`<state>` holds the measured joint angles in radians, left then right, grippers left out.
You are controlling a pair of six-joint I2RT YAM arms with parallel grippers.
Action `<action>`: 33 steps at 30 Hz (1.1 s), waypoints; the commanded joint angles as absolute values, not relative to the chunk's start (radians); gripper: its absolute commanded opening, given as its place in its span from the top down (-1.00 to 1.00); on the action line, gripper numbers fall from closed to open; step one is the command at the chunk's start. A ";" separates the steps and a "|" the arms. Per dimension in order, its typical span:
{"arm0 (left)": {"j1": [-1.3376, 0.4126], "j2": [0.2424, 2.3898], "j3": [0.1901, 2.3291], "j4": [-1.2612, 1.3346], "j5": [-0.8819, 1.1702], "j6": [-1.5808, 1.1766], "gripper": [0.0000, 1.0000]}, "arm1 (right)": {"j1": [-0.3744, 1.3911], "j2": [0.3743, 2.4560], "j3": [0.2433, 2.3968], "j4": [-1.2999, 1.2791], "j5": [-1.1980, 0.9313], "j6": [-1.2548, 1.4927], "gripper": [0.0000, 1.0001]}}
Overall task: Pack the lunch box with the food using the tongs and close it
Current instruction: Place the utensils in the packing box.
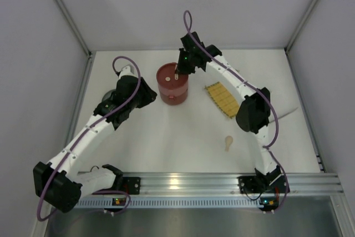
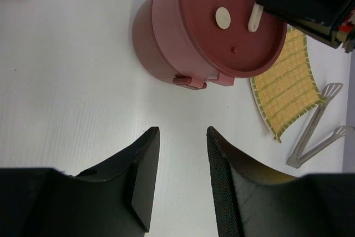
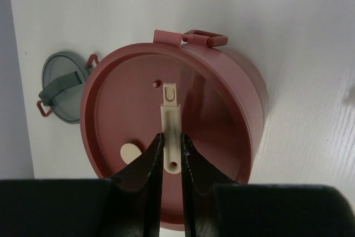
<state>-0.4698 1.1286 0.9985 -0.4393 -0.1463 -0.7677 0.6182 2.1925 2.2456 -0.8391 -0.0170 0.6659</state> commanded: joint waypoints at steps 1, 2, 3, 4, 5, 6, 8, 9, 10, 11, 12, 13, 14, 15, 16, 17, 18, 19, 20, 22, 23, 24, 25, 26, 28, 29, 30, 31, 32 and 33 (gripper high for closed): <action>-0.468 1.127 1.028 -0.397 -0.156 -0.756 0.10 | 0.649 2.178 2.246 -0.825 -0.038 0.680 0.95; -0.468 1.127 1.026 -0.397 -0.156 -0.756 0.10 | 0.652 2.174 2.235 -0.821 -0.040 0.680 0.95; -0.469 1.129 1.026 -0.397 -0.155 -0.758 0.10 | 0.653 2.169 2.220 -0.815 -0.038 0.680 0.95; -0.468 1.129 1.025 -0.397 -0.155 -0.759 0.10 | 0.653 2.166 2.215 -0.816 -0.037 0.678 0.95; -0.468 1.127 1.022 -0.394 -0.155 -0.759 0.10 | 0.653 2.163 2.207 -0.815 -0.035 0.677 0.91; -0.468 1.127 1.023 -0.396 -0.155 -0.759 0.10 | 0.655 2.160 2.192 -0.813 -0.032 0.676 0.88; -0.468 1.127 1.022 -0.396 -0.156 -0.762 0.10 | 0.655 2.148 2.174 -0.807 -0.031 0.676 0.81; -0.468 1.127 1.022 -0.396 -0.155 -0.762 0.10 | 0.657 2.145 2.155 -0.804 -0.031 0.676 0.79; -0.469 1.126 1.020 -0.396 -0.156 -0.762 0.10 | 0.657 2.132 2.146 -0.793 -0.031 0.678 0.75; -0.468 1.126 1.020 -0.396 -0.158 -0.762 0.10 | 0.658 2.128 2.140 -0.790 -0.029 0.678 0.70; -0.468 1.126 1.020 -0.396 -0.158 -0.762 0.10 | 0.658 2.123 2.134 -0.790 -0.023 0.680 0.68; -0.468 1.126 1.019 -0.394 -0.158 -0.762 0.10 | 0.658 2.117 2.135 -0.795 -0.018 0.678 0.65; -0.468 1.126 1.019 -0.396 -0.156 -0.764 0.10 | 0.658 2.115 2.135 -0.795 -0.015 0.677 0.58; -0.468 1.124 1.019 -0.396 -0.155 -0.765 0.10 | 0.658 2.112 2.138 -0.796 -0.012 0.676 0.55; -0.468 1.124 1.017 -0.396 -0.155 -0.765 0.11 | 0.658 2.109 2.138 -0.796 -0.012 0.675 0.53; -0.468 1.123 1.016 -0.396 -0.153 -0.765 0.10 | 0.658 2.106 2.138 -0.796 -0.012 0.675 0.51; -0.469 1.123 1.017 -0.396 -0.153 -0.765 0.11 | 0.658 2.105 2.143 -0.796 -0.015 0.673 0.49; -0.468 1.123 1.017 -0.396 -0.153 -0.767 0.10 | 0.658 2.102 2.141 -0.796 -0.017 0.672 0.45; -0.468 1.123 1.017 -0.394 -0.153 -0.767 0.11 | 0.658 2.099 2.141 -0.798 -0.017 0.670 0.40; -0.468 1.121 1.017 -0.396 -0.153 -0.765 0.10 | 0.658 2.092 2.141 -0.798 -0.014 0.669 0.40; -0.468 1.121 1.016 -0.396 -0.153 -0.765 0.10 | 0.658 2.088 2.141 -0.801 -0.011 0.667 0.40; -0.468 1.120 1.015 -0.399 -0.153 -0.765 0.11 | 0.658 2.077 2.141 -0.804 -0.008 0.667 0.40; -0.468 1.118 1.014 -0.399 -0.156 -0.765 0.11 | 0.658 2.068 2.141 -0.807 -0.006 0.666 0.40; -0.469 1.114 1.011 -0.399 -0.158 -0.767 0.10 | 0.658 2.059 2.141 -0.811 -0.006 0.663 0.40; -0.468 1.114 1.009 -0.393 -0.158 -0.767 0.10 | 0.658 2.007 2.123 -0.827 0.044 0.655 0.39; -0.468 1.112 1.009 -0.391 -0.156 -0.767 0.10 | 0.658 1.984 2.106 -0.828 0.058 0.655 0.39; -0.468 1.112 1.011 -0.393 -0.155 -0.767 0.10 | 0.657 1.929 2.064 -0.831 0.087 0.653 0.39; -0.468 1.112 1.014 -0.399 -0.155 -0.765 0.10 | 0.658 1.893 2.036 -0.833 0.106 0.652 0.39; -0.468 1.108 1.019 -0.400 -0.156 -0.767 0.10 | 0.658 1.860 2.001 -0.834 0.142 0.653 0.39; -0.468 1.103 1.017 -0.399 -0.160 -0.765 0.10 | 0.658 1.779 1.909 -0.831 0.159 0.655 0.39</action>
